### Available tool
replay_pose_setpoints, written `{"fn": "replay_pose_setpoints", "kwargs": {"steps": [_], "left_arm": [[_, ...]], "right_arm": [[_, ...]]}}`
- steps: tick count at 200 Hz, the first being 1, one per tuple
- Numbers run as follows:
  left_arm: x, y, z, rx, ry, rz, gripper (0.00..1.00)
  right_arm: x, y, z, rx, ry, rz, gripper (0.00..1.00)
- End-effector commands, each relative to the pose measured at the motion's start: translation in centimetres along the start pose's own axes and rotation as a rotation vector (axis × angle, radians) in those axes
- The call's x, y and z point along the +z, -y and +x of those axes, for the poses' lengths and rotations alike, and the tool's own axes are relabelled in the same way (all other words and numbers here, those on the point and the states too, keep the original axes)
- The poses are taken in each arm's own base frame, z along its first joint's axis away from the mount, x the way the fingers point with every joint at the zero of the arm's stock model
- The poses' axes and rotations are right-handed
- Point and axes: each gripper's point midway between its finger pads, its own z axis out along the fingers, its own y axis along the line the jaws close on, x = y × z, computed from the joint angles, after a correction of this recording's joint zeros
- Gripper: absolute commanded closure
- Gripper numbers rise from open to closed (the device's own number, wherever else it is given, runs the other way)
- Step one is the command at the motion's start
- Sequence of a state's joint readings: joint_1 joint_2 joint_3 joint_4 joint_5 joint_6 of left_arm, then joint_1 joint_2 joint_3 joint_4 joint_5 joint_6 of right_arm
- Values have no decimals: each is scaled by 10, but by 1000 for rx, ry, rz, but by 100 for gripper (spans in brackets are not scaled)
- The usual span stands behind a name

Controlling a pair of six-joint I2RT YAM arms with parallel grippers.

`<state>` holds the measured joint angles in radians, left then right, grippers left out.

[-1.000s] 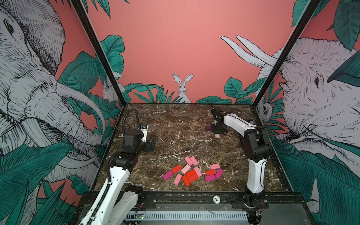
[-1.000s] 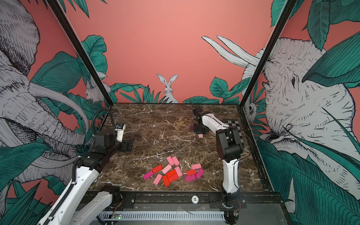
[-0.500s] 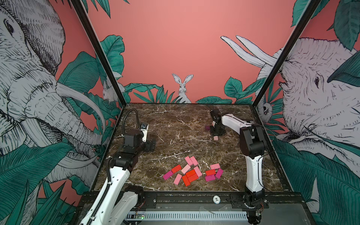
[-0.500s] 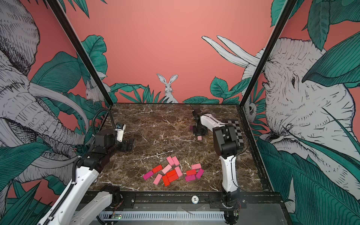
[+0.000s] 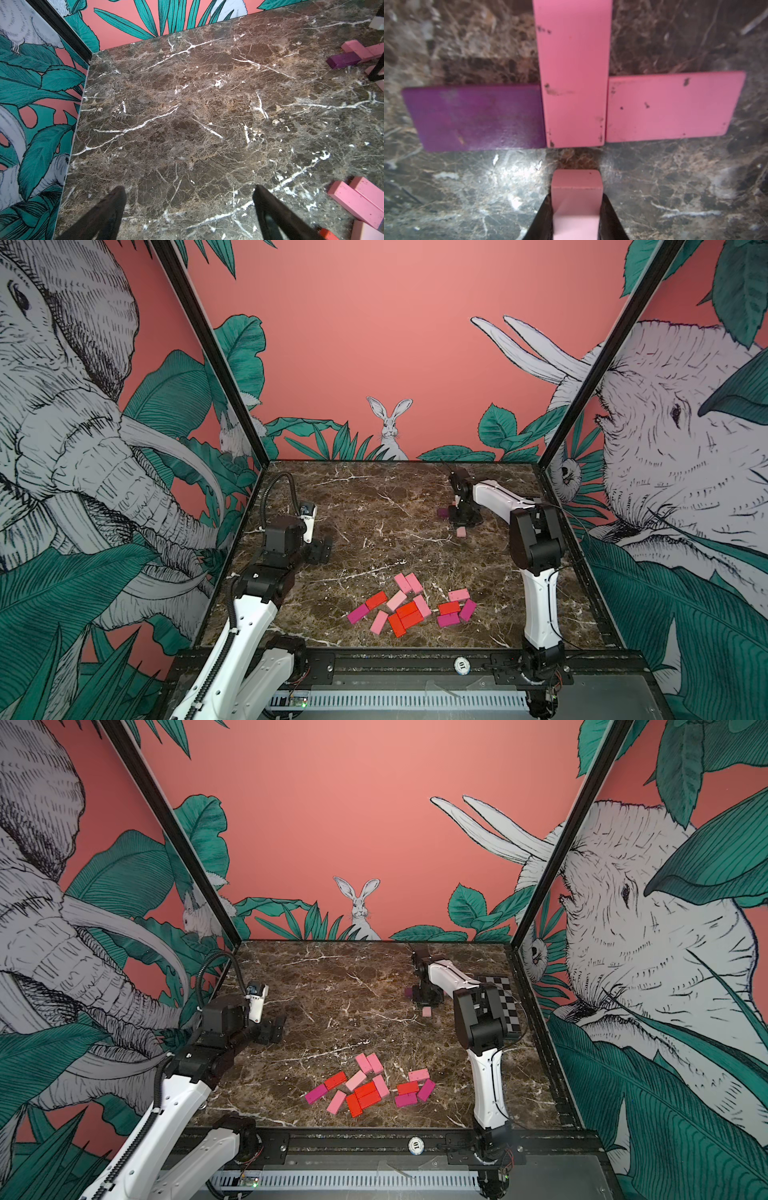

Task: Assemble the letter t with building blocks
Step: Assemble the building block at the center of the board.

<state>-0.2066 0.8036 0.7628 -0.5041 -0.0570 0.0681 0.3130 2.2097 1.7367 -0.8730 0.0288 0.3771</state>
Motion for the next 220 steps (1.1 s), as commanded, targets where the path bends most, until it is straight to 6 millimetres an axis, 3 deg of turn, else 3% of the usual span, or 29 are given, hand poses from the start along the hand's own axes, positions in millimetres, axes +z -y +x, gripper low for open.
{"fn": "replay_pose_setpoints", "kwargs": {"steps": [1, 220], "left_arm": [[-3, 2, -1, 1, 5, 11, 3], [-1, 1, 0, 4, -5, 10, 3]], "right_arm": [[12, 6, 3, -4, -37, 21, 95], [20, 3, -8, -25, -31, 14, 90]]}}
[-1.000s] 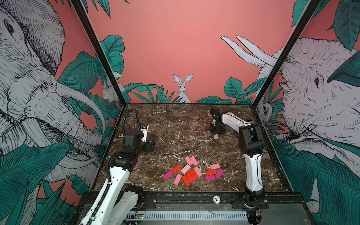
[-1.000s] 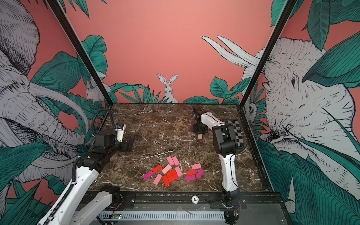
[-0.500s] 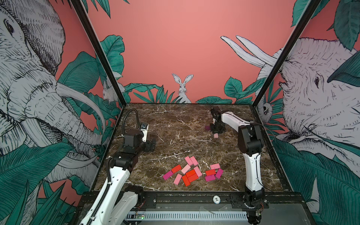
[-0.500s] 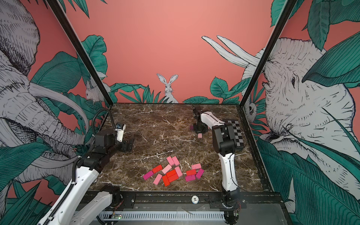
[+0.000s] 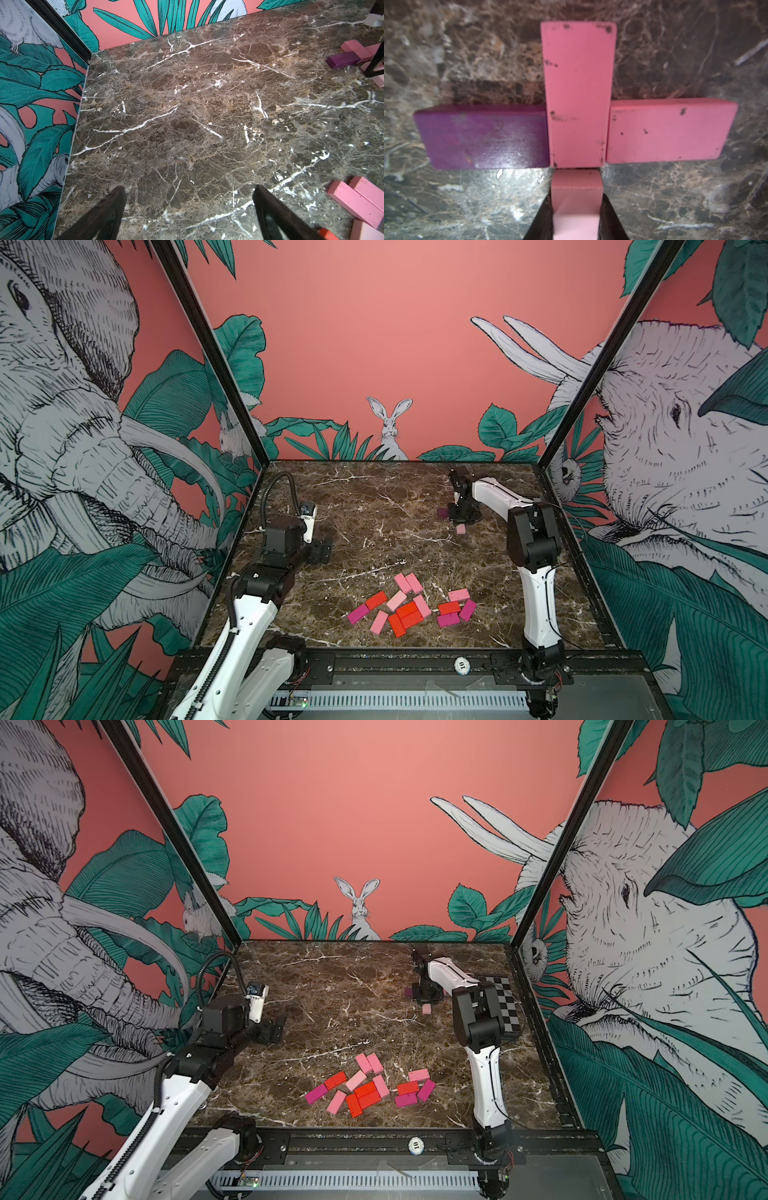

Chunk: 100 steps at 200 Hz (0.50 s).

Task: Assemble the letter t with building blocks
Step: Assemble the building block at the center of the board.

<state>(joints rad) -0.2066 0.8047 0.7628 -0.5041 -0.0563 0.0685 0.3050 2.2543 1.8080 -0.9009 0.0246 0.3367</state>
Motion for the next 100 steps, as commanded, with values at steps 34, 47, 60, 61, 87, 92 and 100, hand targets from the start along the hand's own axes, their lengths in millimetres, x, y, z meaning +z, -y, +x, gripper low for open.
{"fn": "replay_pose_setpoints", "kwargs": {"steps": [34, 47, 60, 61, 87, 92, 100], "left_arm": [[-1, 1, 0, 4, -5, 9, 3], [-1, 1, 0, 3, -3, 8, 3], [-1, 1, 0, 4, -5, 9, 3], [-1, 1, 0, 4, -5, 9, 3], [0, 1, 1, 4, -8, 9, 3], [0, 1, 1, 5, -7, 10, 3], [-1, 1, 0, 4, -6, 9, 3]], "right_arm": [[18, 5, 2, 12, -23, 18, 90], [19, 4, 1, 11, -23, 18, 90], [19, 5, 1, 11, -19, 21, 90], [18, 5, 0, 10, -18, 20, 90], [18, 6, -1, 15, -11, 25, 90], [18, 6, -2, 13, -10, 25, 90], [18, 6, -2, 15, -8, 24, 90]]}}
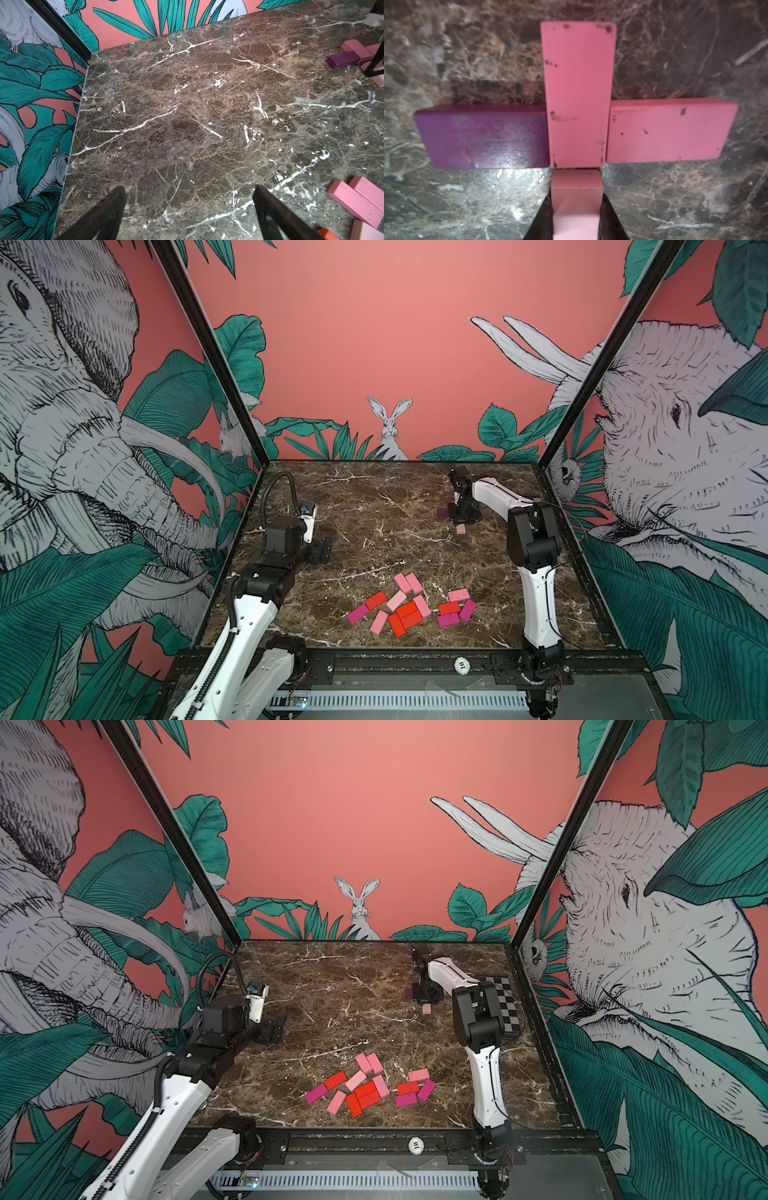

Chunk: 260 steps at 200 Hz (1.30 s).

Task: Assemble the letter t with building blocks
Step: Assemble the building block at the center of the board.

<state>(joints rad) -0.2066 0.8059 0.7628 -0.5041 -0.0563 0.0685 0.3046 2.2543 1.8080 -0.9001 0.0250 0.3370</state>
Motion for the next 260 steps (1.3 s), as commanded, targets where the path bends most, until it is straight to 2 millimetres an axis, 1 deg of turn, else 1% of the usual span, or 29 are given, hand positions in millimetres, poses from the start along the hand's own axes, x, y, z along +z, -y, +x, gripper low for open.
{"fn": "replay_pose_setpoints", "kwargs": {"steps": [1, 260], "left_arm": [[-1, 1, 0, 5, -5, 9, 3], [-1, 1, 1, 4, -9, 8, 3]], "right_arm": [[18, 6, -2, 15, -8, 24, 90], [19, 9, -8, 23, 15, 32, 88]]}}
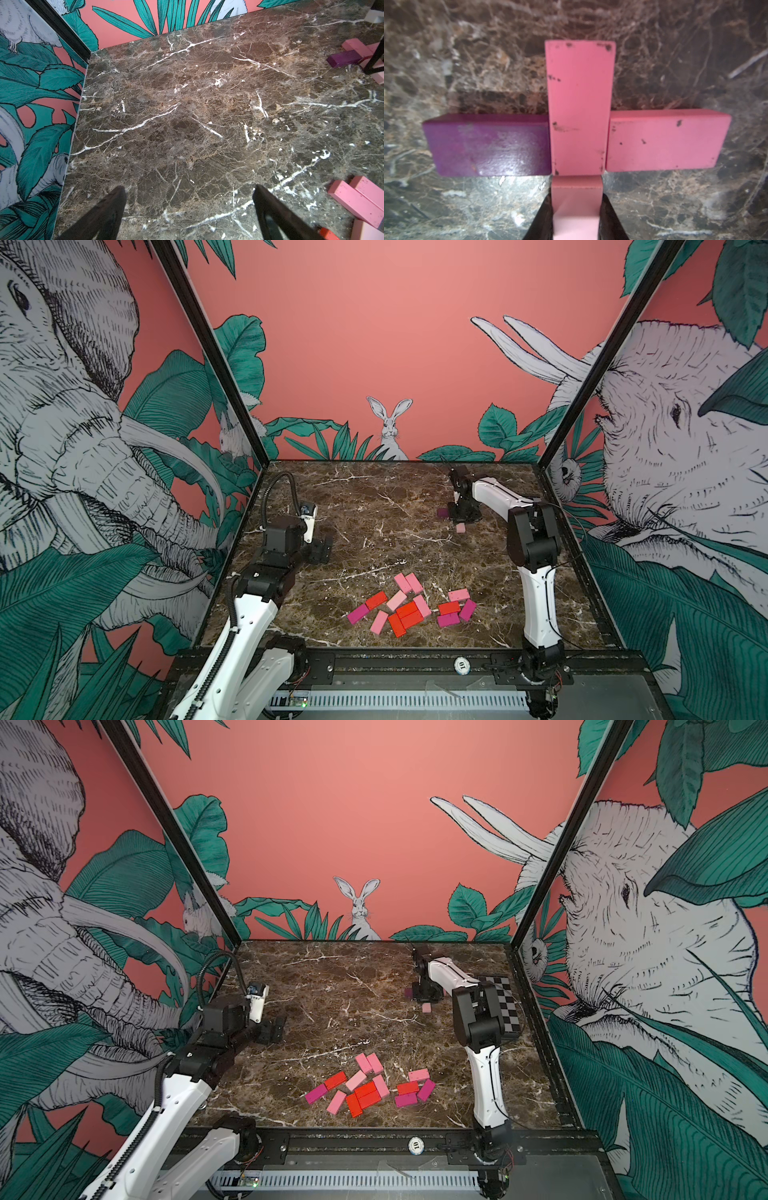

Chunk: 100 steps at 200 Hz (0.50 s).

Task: Assemble the letter t with building blocks
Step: Assemble the building block at the center of the board.

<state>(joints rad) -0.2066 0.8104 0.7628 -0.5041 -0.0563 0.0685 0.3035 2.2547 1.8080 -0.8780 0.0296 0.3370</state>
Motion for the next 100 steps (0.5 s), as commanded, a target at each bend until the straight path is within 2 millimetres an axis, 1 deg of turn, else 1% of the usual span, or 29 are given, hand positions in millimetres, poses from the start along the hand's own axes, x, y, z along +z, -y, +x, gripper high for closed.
{"fn": "replay_pose_setpoints", "kwargs": {"steps": [1, 65, 100], "left_arm": [[-2, 1, 0, 3, -4, 8, 3], [-2, 1, 0, 4, -5, 7, 3], [-2, 1, 0, 4, -5, 7, 3]], "right_arm": [[18, 9, -2, 19, -5, 33, 88], [19, 9, -2, 25, -4, 33, 88], [18, 10, -2, 26, -7, 33, 85]]}}
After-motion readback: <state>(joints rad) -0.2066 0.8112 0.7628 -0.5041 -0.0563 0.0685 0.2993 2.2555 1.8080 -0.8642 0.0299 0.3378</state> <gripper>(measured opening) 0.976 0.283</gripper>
